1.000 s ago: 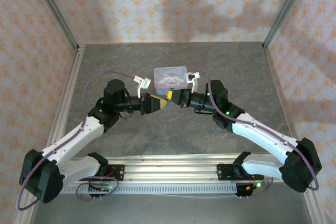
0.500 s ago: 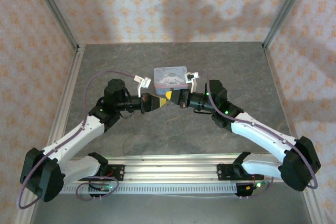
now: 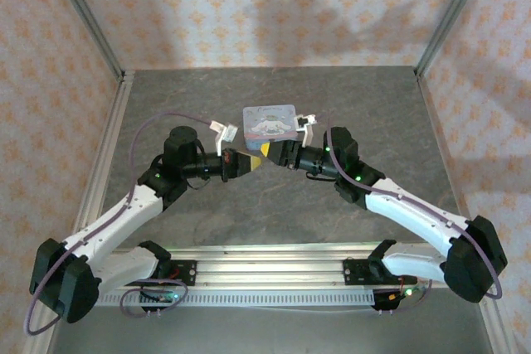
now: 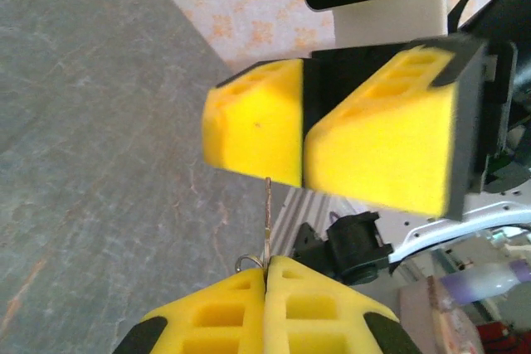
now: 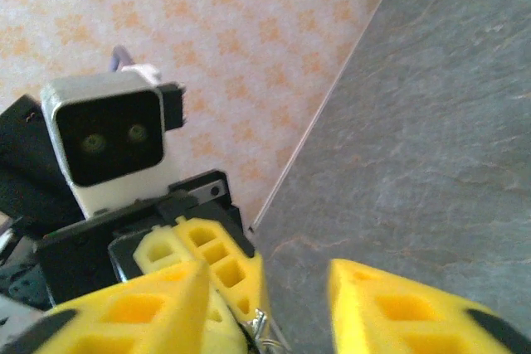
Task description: Unlock the padlock with the key
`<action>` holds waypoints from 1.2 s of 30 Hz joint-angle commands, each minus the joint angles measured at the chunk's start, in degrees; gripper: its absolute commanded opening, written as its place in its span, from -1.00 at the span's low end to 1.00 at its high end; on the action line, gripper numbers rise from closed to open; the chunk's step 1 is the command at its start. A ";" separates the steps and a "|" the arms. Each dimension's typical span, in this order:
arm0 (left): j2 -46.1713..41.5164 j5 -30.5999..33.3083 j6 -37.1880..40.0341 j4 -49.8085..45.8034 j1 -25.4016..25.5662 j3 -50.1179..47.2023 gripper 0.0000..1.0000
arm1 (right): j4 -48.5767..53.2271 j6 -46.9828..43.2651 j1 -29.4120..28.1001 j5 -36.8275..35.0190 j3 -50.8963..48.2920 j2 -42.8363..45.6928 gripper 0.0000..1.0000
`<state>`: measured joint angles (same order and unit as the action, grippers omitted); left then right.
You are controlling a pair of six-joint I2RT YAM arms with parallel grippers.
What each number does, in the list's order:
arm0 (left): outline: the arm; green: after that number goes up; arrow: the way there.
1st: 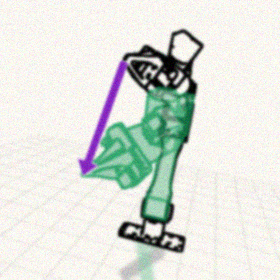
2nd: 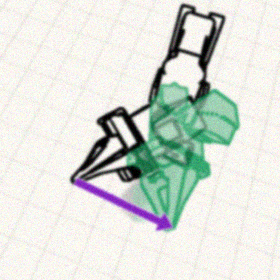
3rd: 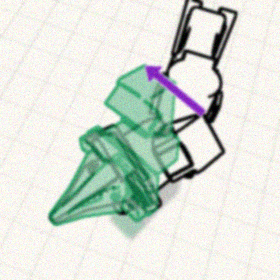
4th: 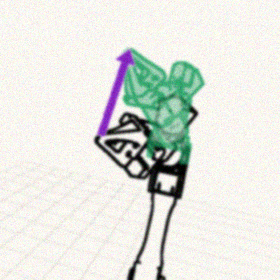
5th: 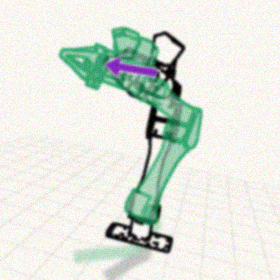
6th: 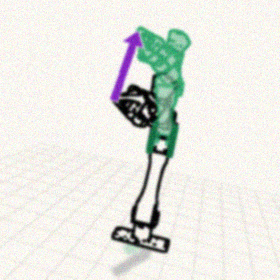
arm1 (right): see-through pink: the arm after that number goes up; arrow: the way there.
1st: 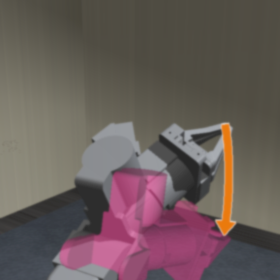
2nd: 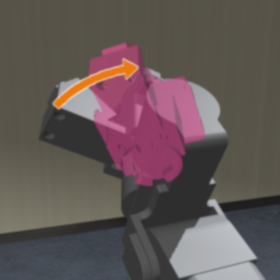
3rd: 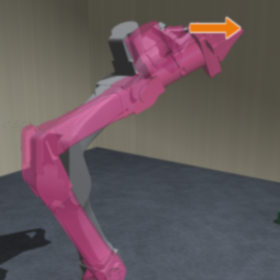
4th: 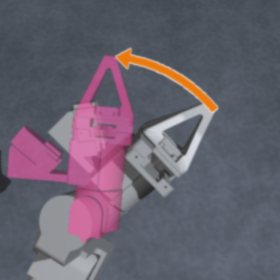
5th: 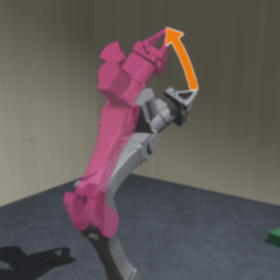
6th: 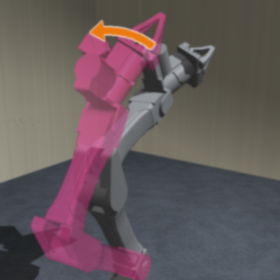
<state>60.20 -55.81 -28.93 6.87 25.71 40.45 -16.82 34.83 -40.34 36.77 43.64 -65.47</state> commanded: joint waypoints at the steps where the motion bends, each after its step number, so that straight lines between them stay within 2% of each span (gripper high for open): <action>1: -2.25 5.05 5.16 -7.18 -0.75 1.58 -1.00 | 3.55 -0.70 0.00 -5.57 0.46 2.73 0.23; 4: -3.77 8.55 7.04 -10.73 -1.10 0.98 -1.00 | 10.26 -1.47 0.08 -11.51 1.55 3.60 0.32; 10: -6.88 16.97 12.13 -19.43 -1.20 0.93 -1.00 | 22.88 -1.46 0.01 -22.98 4.20 0.56 0.29; 15: -6.93 26.06 15.69 -28.27 -1.15 1.74 -1.00 | 31.16 -2.79 -2.49 -31.13 10.23 -8.63 0.29; 18: -6.55 27.71 16.12 -29.98 -1.17 1.10 -1.00 | 33.86 -3.14 -3.96 -36.65 14.11 -14.95 0.29; 24: -6.68 29.77 16.27 -30.57 -1.25 -1.19 -1.00 | 29.22 -5.75 -5.63 -42.72 17.50 -26.05 0.24; 36: -6.63 29.27 15.33 -27.83 -1.20 -3.52 -1.00 | 17.60 -9.60 -5.63 -46.78 19.55 -39.33 0.08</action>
<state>53.76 -27.35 -13.80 -22.11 24.97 37.60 5.23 27.07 -45.71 -6.55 61.21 -103.15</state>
